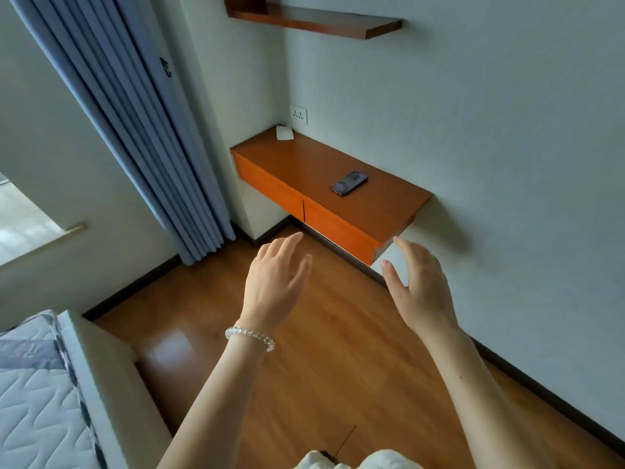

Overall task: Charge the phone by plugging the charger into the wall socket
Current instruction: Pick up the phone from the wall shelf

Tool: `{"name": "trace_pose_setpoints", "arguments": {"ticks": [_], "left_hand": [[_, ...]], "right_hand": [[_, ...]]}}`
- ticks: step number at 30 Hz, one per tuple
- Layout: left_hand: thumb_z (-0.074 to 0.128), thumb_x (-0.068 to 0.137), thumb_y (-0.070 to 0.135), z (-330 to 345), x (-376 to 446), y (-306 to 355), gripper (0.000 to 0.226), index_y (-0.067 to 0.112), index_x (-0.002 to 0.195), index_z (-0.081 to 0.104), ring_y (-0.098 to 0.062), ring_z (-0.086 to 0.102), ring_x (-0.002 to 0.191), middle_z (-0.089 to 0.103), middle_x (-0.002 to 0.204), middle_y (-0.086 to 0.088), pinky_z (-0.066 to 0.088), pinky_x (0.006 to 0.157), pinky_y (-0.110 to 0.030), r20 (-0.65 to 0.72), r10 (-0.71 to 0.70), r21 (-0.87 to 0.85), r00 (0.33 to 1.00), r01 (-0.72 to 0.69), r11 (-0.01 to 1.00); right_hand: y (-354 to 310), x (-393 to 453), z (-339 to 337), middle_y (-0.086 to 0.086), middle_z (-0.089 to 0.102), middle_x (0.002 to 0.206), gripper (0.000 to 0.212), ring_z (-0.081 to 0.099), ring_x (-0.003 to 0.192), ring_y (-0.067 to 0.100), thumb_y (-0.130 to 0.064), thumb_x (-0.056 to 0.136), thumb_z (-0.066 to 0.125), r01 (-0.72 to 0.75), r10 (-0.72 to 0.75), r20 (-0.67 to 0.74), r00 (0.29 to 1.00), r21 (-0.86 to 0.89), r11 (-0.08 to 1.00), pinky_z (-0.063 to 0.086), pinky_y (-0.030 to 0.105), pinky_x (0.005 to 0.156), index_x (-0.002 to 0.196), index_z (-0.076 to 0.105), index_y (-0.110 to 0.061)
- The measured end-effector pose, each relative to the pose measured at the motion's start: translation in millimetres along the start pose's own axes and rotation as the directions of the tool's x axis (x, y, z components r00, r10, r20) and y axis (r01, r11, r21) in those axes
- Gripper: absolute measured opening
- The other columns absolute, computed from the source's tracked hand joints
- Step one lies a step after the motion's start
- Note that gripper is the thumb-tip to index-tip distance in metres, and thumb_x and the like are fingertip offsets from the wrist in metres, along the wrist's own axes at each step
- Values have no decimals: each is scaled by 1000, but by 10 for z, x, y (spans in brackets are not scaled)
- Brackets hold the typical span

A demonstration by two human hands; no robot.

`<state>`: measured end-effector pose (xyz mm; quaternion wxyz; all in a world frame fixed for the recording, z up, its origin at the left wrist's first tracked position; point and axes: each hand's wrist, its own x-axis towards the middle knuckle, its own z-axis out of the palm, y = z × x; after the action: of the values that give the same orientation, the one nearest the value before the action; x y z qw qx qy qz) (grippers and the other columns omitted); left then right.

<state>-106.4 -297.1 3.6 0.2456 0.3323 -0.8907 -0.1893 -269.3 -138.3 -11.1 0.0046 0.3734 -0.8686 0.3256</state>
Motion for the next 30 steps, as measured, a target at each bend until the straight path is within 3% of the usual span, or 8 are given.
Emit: {"name": "trace_pose_setpoints", "arguments": {"ticks": [14,24,30], "left_hand": [[38,94,46,893,1672,-185,51,22,139,38,-13,45,124,54,134,3,39,97,-29,104,8,-42,995,-4,999],[36,95,47,1545,3263,88,52,22,141,36,-17,45,127,52,137,2,47,98,-37,123,-27,36,992,23,999],[34,94,50,1891,3836,80,53,24,140,35,-15,44,128,51,138,3,46,98,-35,164,-65,99,984,50,994]], "right_hand": [[517,1691,430,1,43,146,62,41,131,21,-60,87,26,-67,68,20,997,-57,996,45,46,101,138,36,-28],[1127,3410,540,1,39,148,56,36,135,22,-56,93,33,-41,47,75,996,-83,996,40,44,105,141,32,-28],[1331,4074,721,2,42,147,59,39,133,23,-59,90,30,-44,55,114,992,-93,995,42,47,104,141,34,-27]]}}
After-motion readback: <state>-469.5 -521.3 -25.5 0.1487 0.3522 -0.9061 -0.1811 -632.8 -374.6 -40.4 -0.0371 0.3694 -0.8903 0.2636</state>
